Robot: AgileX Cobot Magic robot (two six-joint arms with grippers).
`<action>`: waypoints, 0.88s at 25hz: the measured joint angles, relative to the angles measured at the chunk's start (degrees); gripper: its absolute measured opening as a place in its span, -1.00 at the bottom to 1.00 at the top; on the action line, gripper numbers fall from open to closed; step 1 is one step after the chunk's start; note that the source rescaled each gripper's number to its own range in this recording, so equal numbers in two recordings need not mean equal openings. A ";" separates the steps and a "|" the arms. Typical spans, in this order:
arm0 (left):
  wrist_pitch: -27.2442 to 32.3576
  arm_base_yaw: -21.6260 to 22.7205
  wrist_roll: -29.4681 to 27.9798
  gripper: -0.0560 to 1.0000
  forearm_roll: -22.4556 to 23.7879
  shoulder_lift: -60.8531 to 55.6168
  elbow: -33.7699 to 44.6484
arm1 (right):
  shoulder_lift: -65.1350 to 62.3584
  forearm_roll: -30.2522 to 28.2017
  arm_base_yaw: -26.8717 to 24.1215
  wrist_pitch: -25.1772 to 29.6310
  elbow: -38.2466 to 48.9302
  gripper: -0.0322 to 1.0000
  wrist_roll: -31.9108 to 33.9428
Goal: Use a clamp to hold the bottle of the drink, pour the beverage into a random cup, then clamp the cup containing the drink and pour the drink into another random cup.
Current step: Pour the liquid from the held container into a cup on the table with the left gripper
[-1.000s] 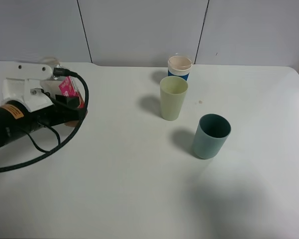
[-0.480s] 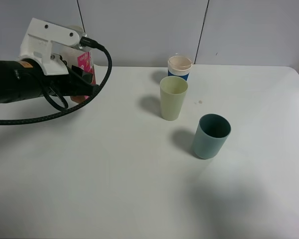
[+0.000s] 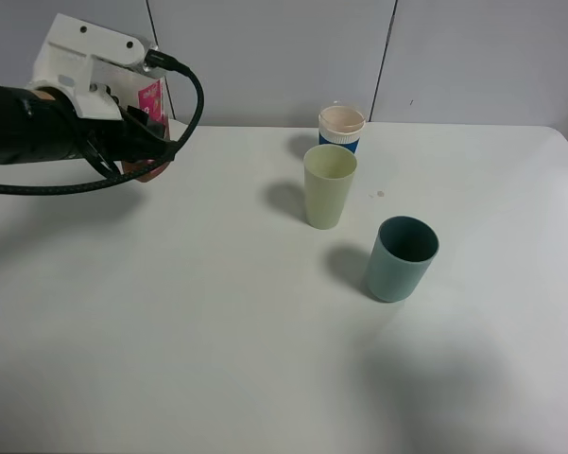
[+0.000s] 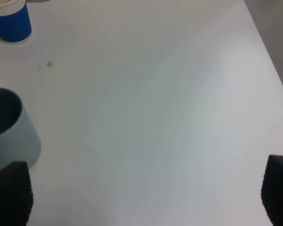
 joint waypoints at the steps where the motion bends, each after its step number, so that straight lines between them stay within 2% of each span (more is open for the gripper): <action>1: 2.36 0.59 -0.49 -0.83 1.47 0.69 -1.45 | 0.00 0.00 0.00 0.00 0.00 0.84 0.00; 6: 11.77 1.75 -5.45 -0.83 10.21 4.46 -8.54 | 0.00 0.00 0.00 0.00 0.00 0.84 0.00; 8: 13.71 1.75 -7.04 -0.83 12.74 6.23 -10.87 | 0.00 0.00 0.00 0.00 0.00 0.84 0.00; 10: 14.04 1.75 -7.40 -0.83 13.65 8.03 -12.61 | 0.00 0.00 0.00 0.00 0.00 0.84 0.00; 12: 13.17 1.75 -6.18 -0.83 11.97 9.83 -13.61 | 0.00 0.00 0.00 0.00 0.00 0.84 0.00; 15: 11.03 1.36 2.99 -0.83 3.15 12.09 -13.83 | 0.00 0.00 0.00 0.00 0.00 0.84 0.00; 18: 6.25 -0.38 17.93 -0.83 -10.65 13.88 -13.83 | 0.00 0.00 0.00 0.00 0.00 0.84 0.00; 19: 6.25 -0.38 17.93 -0.83 -10.65 13.88 -13.83 | 0.00 0.00 0.00 0.00 0.00 0.84 0.00; 22: -2.10 -3.35 35.71 -0.83 -27.55 14.76 -13.97 | 0.00 0.00 0.00 0.00 0.00 0.84 0.00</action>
